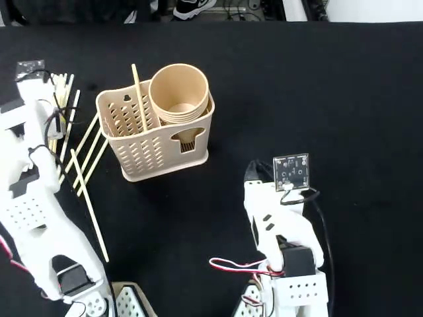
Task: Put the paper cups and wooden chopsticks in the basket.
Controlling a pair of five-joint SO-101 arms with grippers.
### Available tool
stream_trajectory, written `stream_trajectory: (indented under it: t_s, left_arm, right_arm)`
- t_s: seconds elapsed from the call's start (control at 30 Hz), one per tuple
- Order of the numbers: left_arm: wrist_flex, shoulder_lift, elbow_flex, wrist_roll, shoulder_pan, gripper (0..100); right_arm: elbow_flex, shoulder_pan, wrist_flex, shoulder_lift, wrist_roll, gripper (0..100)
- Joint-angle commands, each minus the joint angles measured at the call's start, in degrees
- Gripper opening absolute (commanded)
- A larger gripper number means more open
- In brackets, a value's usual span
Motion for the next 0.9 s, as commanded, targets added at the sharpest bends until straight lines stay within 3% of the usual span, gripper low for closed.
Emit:
stream_trajectory:
  t_s: [0.0,0.3,0.5,0.73,0.87]
  left_arm:
    - [0.9,0.6,-1.4,-0.6,-1.0,3]
    - [24.4,-0.2,-15.6,-0.6,0.4,3]
    - [37.3,-9.8,-20.7,-0.4,3.0,3]
    - [39.6,-29.3,-14.5,-0.2,5.3,3]
    - [33.4,-40.3,-5.9,0.1,5.7,3]
  right_arm:
    - [-0.2,-0.7,0.2,-4.0,0.5,1.9]
    - [-0.2,-0.7,0.2,-4.0,0.5,1.9]
    - [-0.2,-0.7,0.2,-4.0,0.5,1.9]
    - [-0.2,-0.6,0.2,-4.0,0.5,1.9]
    - [-0.2,-0.6,0.2,-4.0,0.5,1.9]
